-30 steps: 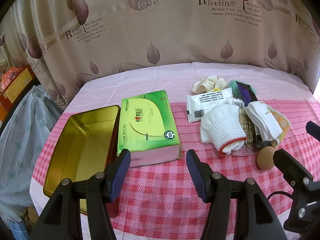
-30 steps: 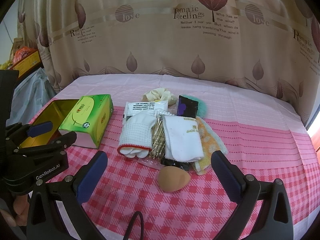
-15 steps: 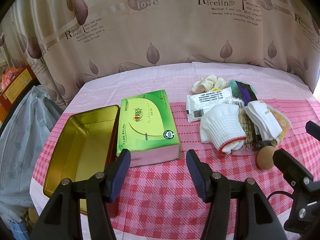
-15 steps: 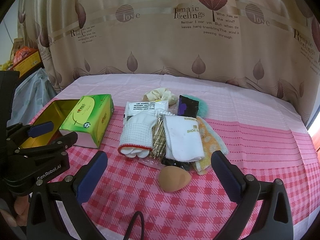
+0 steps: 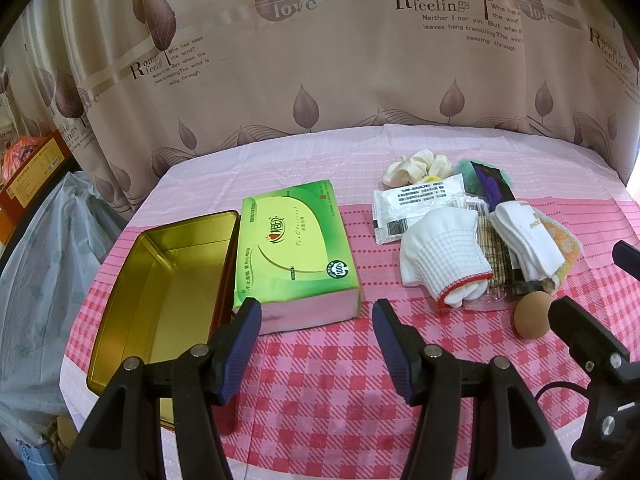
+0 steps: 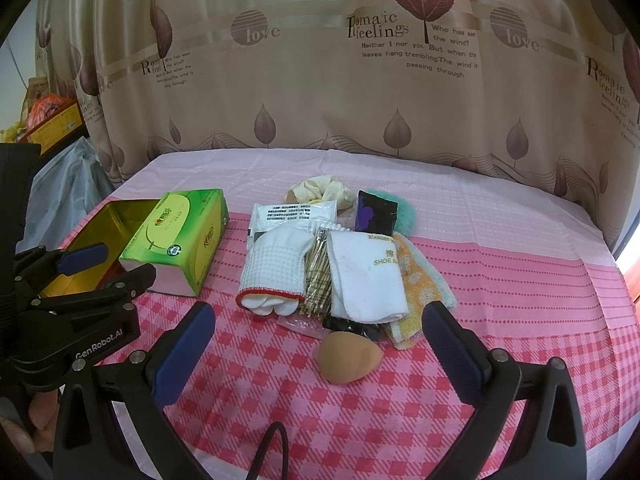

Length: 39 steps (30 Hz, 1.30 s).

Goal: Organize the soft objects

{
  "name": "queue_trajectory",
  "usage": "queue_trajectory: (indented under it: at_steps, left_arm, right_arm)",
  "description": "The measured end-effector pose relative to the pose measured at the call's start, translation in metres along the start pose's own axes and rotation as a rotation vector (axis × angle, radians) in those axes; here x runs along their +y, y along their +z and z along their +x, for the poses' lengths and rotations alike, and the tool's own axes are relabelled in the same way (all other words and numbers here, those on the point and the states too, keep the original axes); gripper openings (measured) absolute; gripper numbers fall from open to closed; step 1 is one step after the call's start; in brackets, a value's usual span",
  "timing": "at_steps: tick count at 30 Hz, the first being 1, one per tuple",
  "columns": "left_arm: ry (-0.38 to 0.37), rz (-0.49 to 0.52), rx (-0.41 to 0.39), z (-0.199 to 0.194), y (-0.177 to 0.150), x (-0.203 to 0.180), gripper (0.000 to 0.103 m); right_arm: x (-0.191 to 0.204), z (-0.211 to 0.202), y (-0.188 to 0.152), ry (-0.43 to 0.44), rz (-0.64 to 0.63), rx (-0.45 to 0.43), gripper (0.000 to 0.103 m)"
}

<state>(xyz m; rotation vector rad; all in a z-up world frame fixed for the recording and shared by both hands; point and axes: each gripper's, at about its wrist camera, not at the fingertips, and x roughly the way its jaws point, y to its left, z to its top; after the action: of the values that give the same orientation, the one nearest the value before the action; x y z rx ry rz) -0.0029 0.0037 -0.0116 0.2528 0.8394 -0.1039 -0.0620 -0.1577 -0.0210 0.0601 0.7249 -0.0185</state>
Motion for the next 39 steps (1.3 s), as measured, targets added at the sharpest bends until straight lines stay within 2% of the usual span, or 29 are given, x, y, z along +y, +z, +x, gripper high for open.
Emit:
queue_trajectory:
  at_steps: [16,26,34,39]
  left_arm:
    - [0.001,0.001,0.001,0.000,0.000,0.000,0.059]
    - [0.006,0.004,0.009,0.001,-0.001,0.001,0.059]
    - [0.010,0.012,0.028,0.009,-0.001,-0.001,0.059]
    - [0.011,0.020,0.045,0.017,-0.002,-0.003,0.059]
  right_arm:
    - [-0.002,0.000,0.000,-0.003,0.006,-0.002,0.103]
    - [-0.031,0.006,-0.005,-0.046,0.004,0.009,0.100]
    - [-0.071,0.022,-0.011,-0.081,0.033,0.044,0.077]
    - [-0.079,0.028,-0.008,-0.061,0.051,0.043,0.074]
